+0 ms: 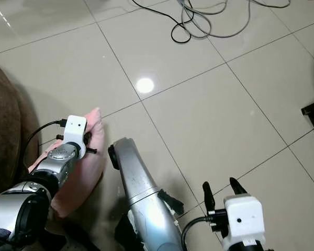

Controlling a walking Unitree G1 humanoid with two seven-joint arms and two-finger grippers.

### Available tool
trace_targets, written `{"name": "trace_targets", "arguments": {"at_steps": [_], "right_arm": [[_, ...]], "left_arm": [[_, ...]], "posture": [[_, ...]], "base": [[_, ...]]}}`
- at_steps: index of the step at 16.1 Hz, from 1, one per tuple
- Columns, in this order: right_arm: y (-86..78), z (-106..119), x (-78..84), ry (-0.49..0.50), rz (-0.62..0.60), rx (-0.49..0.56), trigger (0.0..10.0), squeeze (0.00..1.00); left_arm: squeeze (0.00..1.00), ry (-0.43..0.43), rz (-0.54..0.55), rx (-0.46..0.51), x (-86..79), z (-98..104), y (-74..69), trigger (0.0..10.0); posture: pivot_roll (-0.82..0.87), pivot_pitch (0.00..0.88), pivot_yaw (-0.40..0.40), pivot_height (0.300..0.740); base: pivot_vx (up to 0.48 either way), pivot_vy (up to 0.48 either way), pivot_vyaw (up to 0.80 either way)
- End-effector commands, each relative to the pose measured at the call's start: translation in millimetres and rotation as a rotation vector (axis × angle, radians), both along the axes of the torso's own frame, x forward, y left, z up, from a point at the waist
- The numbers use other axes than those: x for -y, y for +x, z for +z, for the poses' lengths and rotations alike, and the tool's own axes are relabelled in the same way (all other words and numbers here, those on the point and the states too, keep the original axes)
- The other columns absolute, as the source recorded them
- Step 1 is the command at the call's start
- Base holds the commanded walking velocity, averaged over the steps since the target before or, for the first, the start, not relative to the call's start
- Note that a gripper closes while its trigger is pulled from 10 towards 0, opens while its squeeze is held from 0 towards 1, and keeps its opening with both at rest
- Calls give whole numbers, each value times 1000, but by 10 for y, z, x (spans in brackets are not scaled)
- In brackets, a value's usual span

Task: Move the pillow to the sofa from floor

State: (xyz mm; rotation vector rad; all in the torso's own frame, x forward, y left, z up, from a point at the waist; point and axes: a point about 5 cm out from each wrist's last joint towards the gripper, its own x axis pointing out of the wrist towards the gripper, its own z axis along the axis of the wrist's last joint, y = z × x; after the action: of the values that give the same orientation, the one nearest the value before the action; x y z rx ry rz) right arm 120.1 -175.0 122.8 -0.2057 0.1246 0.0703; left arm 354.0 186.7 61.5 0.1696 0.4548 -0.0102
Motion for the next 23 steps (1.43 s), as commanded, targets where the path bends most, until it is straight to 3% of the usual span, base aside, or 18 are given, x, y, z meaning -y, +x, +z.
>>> {"name": "trace_targets", "arguments": {"at_steps": [1, 6, 13, 19, 22, 23], "right_arm": [[-33, -76, 36, -7, -10, -49, 10000, 0], [59, -103, 25, -3, 6, -40, 10000, 0], [205, -176, 8, 2, 27, -30, 10000, 0], [460, -400, -36, 11, 66, -80, 10000, 0], [683, -519, -75, 40, 91, -92, 10000, 0], [786, -535, -108, 50, 107, -83, 10000, 0]], "left_arm": [[0, -43, 11, -39, 16, -114, -76, 0], [0, -120, 41, -8, 34, -84, -56, 0], [0, -230, 23, 89, 148, 111, 76, 0], [0, -275, -36, 209, 222, 428, 248, 0], [0, -282, -86, 315, 241, 736, 379, 0], [0, -275, -103, 341, 238, 827, 413, 10000]], "posture": [[-474, 375, -100, 513], [-446, 364, -100, 513], [-396, 330, -93, 513], [-298, 284, -96, 513], [-214, 245, -100, 513], [-179, 230, -101, 513]], "base": [[0, 0, 0], [0, 0, 0], [0, 0, 0], [0, 0, 0], [0, 0, 0], [0, 0, 0]]}}
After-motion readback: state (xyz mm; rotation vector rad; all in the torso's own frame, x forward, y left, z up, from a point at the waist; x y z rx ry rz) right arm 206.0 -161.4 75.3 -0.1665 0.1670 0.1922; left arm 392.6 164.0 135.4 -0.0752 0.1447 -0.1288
